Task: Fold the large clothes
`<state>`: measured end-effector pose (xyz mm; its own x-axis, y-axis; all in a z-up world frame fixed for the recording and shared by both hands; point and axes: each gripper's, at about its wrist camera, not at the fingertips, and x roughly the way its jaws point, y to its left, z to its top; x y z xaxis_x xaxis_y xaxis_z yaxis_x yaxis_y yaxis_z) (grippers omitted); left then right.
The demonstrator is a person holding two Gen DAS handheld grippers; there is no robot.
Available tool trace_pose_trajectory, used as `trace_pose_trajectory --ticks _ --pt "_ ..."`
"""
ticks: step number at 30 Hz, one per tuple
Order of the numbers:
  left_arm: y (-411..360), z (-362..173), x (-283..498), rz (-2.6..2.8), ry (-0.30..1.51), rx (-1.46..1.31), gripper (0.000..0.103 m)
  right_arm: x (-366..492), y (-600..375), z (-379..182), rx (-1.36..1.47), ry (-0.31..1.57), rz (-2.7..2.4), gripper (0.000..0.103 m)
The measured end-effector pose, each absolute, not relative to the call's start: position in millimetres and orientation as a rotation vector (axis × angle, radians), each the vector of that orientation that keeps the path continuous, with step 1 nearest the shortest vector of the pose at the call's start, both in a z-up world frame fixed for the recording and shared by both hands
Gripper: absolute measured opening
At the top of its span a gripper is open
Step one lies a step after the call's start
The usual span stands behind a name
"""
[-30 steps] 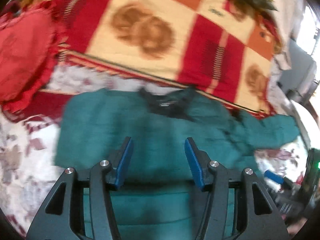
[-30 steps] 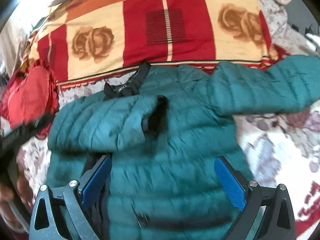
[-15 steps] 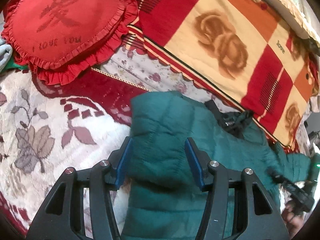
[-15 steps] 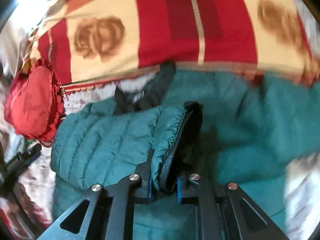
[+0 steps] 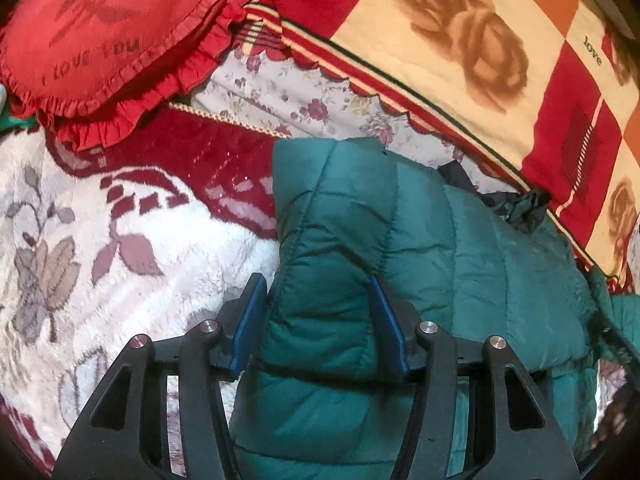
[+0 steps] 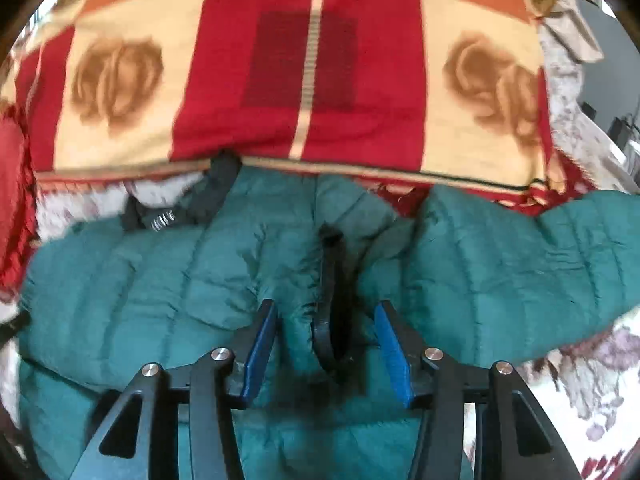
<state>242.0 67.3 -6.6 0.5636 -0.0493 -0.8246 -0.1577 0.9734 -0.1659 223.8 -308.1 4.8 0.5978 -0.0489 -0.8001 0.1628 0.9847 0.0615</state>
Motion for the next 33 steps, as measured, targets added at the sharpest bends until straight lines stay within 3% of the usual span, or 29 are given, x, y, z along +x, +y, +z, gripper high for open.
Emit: trace_pose_trajectory --ticks 5,11,15,25,33 --pt "64 -1 246 0.069 0.939 -0.232 0.053 225 -274 28 0.165 0.926 0.096 0.049" --pt "55 -13 252 0.096 0.949 -0.163 0.058 255 -239 -3 0.042 0.982 0.083 0.049" --pt "58 -21 255 0.085 0.964 -0.193 0.062 272 -255 -26 0.083 1.018 0.022 0.049" --pt "52 -7 240 0.085 0.948 -0.164 0.062 228 -274 24 0.084 0.953 0.048 0.049" --pt "37 13 221 0.061 0.906 -0.121 0.062 235 -280 -10 0.078 1.02 0.012 0.049"
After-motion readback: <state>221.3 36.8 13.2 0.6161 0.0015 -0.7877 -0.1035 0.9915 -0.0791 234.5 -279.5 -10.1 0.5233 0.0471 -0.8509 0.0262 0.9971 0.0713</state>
